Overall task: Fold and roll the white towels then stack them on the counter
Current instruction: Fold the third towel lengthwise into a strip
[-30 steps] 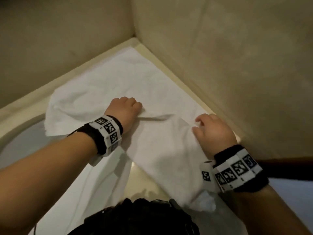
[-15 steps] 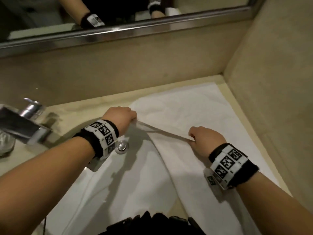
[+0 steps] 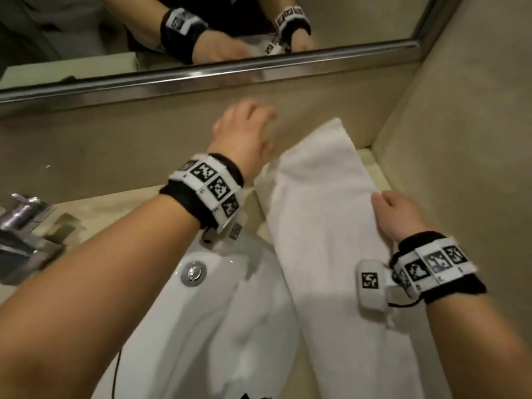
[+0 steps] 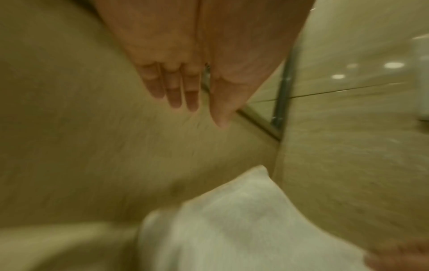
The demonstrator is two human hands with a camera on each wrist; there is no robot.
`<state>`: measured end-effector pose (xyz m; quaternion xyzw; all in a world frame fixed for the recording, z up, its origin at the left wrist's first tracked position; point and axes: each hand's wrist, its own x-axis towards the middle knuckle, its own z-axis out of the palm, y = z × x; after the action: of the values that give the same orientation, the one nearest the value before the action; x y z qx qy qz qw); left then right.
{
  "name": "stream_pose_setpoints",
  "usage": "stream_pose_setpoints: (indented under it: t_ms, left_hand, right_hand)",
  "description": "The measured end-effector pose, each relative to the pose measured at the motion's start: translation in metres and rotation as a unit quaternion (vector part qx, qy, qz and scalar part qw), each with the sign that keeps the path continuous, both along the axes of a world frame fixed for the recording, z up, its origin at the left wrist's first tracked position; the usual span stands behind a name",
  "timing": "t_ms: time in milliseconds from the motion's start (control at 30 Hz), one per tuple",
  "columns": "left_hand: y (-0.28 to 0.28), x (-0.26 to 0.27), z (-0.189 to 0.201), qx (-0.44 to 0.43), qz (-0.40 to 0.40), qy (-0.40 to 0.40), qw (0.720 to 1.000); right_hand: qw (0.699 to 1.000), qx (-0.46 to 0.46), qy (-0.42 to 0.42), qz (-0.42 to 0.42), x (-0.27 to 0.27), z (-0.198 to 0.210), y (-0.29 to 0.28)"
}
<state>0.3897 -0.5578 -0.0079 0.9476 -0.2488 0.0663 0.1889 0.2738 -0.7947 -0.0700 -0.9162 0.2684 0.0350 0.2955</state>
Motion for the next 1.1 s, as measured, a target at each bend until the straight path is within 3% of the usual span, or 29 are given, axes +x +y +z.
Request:
stream_pose_setpoints:
  t_ms: [100, 167, 267, 533, 733, 900, 1100]
  left_hand:
    - [0.0, -0.003, -0.046, 0.032, 0.102, 0.241, 0.965]
    - [-0.004, -0.01, -0.074, 0.023, 0.131, 0.326, 0.936]
    - [-0.014, -0.011, -0.095, 0.033, 0.136, 0.32, 0.937]
    - [-0.037, 0.021, -0.101, -0.106, 0.217, 0.337, 0.91]
    - [-0.039, 0.033, -0.104, -0.026, 0.168, 0.291, 0.941]
    - [-0.042, 0.04, -0.103, 0.033, 0.148, 0.269, 0.951]
    - [-0.04, 0.04, -0.099, -0.02, 0.173, 0.266, 0.948]
  right_hand:
    - [0.99, -0.023, 0.14, 0.011, -0.007, -0.022, -0.029]
    - [0.988, -0.03, 0.15, 0.018, -0.005, -0.028, -0.041]
    - [0.989, -0.025, 0.143, 0.017, 0.01, -0.025, -0.05]
    - [0.973, -0.099, 0.198, 0.067, 0.062, -0.032, -0.056]
    - [0.977, -0.109, 0.172, 0.067, 0.103, -0.04, -0.059]
    - [0.959, -0.18, 0.2, 0.092, 0.116, -0.046, -0.062]
    - [0.973, -0.135, 0.172, 0.073, 0.111, -0.043, -0.062]
